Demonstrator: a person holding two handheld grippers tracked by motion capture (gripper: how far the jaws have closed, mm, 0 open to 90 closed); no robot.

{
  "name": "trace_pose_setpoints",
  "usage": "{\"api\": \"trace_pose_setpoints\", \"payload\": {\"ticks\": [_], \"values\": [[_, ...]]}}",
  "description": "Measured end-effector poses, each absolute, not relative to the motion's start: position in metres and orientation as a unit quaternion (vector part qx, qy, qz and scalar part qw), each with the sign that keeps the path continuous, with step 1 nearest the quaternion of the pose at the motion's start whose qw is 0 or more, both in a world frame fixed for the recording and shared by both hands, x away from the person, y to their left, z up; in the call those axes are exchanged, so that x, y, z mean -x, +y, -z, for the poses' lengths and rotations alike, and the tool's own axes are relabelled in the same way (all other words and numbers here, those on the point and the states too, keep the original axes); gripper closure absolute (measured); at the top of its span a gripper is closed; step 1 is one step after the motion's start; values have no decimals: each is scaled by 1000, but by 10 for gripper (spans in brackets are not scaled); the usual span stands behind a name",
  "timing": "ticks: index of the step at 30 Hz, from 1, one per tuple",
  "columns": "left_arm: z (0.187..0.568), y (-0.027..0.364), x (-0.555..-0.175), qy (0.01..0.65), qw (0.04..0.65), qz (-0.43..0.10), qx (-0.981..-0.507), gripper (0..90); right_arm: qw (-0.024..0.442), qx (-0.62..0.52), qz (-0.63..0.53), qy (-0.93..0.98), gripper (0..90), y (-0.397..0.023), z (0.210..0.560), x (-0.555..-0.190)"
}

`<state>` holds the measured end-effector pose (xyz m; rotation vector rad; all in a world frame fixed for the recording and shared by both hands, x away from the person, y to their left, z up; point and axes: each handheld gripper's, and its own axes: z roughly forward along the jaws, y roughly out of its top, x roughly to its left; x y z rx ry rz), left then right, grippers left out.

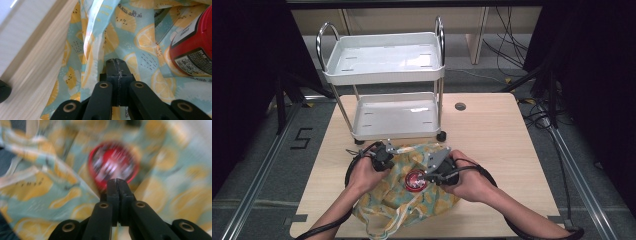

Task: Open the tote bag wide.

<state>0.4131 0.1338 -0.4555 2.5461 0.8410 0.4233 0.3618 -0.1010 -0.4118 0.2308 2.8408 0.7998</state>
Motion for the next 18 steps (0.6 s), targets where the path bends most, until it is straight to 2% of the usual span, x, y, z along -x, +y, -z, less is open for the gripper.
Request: {"api": "trace_pose_setpoints", "payload": {"ticks": [4,9,18], "values": [[457,133,-414,296,201,-155,-921,899,49,-84,-232,968,900,-105,429,-352],[462,130,-414,306,203,-147,-919,899,28,-92,-203,974,900,-110,449,-346],[470,128,-423,301,188,-189,-916,899,-7,-132,-158,979,900,-120,472,-337]]}}
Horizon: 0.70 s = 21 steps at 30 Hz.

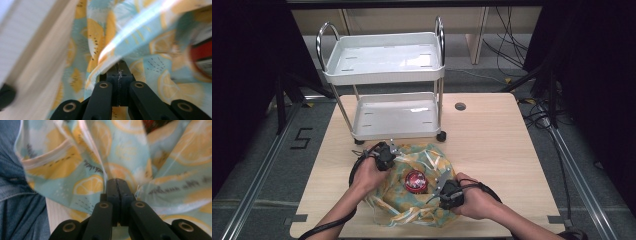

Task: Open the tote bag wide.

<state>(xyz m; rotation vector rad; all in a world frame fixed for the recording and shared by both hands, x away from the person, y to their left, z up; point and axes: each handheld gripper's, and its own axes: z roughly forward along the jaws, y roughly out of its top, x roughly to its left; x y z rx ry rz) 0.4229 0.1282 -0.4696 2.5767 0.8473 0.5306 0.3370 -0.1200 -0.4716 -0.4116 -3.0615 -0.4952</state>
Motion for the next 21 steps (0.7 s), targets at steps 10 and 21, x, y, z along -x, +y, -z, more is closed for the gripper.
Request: {"api": "trace_pose_setpoints", "payload": {"ticks": [10,21], "values": [[473,132,-435,305,190,-227,-905,898,13,132,147,-980,900,-126,479,-337],[445,124,-409,257,223,-243,-908,782,-28,127,270,-954,821,-127,439,-347]]}}
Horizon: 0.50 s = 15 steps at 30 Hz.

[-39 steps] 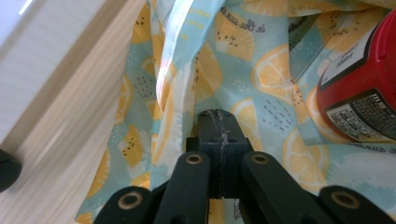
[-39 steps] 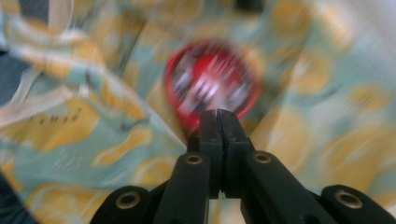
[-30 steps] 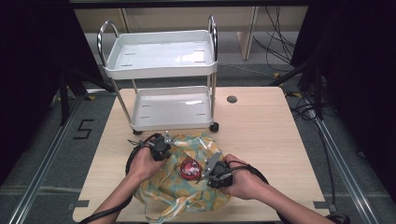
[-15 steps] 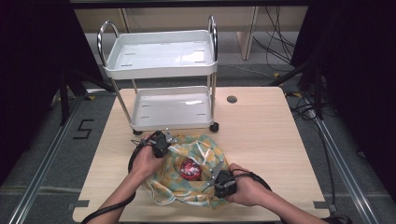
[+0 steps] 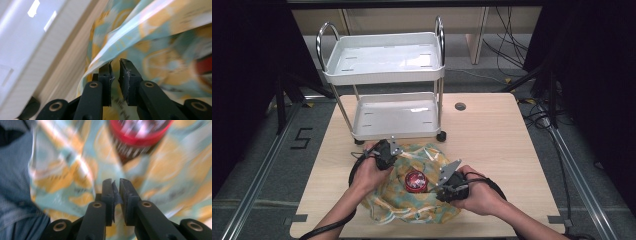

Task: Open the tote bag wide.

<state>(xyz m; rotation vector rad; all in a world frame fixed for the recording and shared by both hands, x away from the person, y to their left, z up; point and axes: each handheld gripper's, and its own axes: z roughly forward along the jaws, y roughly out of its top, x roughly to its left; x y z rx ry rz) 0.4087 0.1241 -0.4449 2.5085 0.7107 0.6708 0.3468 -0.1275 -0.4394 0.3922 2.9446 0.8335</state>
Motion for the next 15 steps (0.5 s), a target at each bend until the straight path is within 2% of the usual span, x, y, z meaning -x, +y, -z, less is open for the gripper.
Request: {"api": "trace_pose_setpoints", "payload": {"ticks": [6,10,12,15], "values": [[414,121,-369,232,253,-227,-911,774,74,-163,-316,932,808,-123,425,-361],[419,117,-338,207,243,-177,-931,817,70,-181,-316,929,864,-115,429,-371],[429,120,-324,208,233,-159,-936,870,65,-183,-310,931,900,-111,433,-374],[441,127,-318,217,213,-135,-943,894,43,-193,-286,938,900,-104,441,-377]]}}
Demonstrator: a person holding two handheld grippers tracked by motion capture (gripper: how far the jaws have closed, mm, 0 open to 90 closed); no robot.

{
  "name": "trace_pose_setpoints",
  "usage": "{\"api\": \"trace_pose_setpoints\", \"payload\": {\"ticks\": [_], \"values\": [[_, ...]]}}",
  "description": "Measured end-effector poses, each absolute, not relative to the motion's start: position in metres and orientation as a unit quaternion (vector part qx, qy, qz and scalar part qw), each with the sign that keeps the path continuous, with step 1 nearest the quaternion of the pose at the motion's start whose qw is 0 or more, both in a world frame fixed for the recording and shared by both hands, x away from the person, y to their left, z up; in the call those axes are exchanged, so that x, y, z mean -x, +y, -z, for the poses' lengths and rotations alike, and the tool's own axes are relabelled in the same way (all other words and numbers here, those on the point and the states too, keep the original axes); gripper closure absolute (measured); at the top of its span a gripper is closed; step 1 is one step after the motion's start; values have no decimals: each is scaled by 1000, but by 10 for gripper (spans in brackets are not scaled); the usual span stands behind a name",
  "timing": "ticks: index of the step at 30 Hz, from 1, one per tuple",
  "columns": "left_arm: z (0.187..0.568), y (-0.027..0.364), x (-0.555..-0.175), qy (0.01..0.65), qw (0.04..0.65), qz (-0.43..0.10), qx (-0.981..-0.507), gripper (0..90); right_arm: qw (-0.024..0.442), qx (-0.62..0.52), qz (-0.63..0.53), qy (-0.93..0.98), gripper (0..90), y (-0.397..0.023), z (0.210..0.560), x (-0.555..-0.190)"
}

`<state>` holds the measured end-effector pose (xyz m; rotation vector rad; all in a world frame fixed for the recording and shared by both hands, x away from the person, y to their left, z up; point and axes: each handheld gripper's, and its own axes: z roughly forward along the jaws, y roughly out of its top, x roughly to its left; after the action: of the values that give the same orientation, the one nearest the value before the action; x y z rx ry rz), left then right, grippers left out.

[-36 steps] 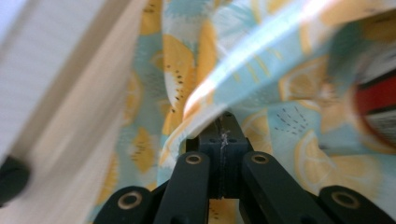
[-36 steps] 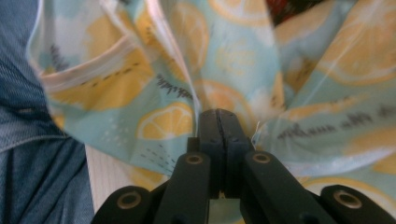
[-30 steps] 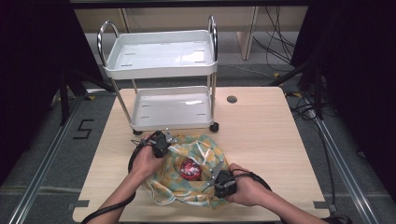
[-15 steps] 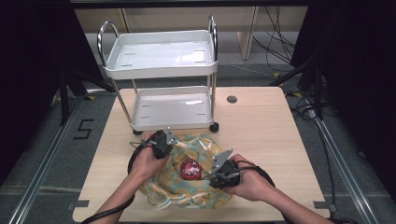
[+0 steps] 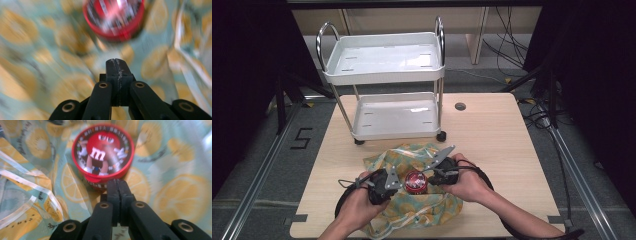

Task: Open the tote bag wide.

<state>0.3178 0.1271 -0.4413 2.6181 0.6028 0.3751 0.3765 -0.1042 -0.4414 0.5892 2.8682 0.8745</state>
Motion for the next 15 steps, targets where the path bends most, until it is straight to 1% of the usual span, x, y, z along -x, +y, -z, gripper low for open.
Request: {"api": "trace_pose_setpoints", "payload": {"ticks": [3,4,8,10,11,15], "values": [[451,137,-321,227,196,-121,-946,895,33,-206,-269,940,900,-100,450,-379],[453,140,-324,230,193,-125,-946,895,36,-210,-263,941,900,-99,452,-379],[456,149,-340,247,170,-158,-941,894,73,-226,-248,939,900,-99,456,-390],[459,152,-348,267,164,-175,-934,894,92,-240,-246,935,900,-103,457,-397],[463,153,-353,285,177,-182,-924,893,100,-249,-243,932,900,-107,458,-401],[472,160,-373,300,170,-183,-921,893,116,-274,-222,928,900,-120,461,-410]]}}
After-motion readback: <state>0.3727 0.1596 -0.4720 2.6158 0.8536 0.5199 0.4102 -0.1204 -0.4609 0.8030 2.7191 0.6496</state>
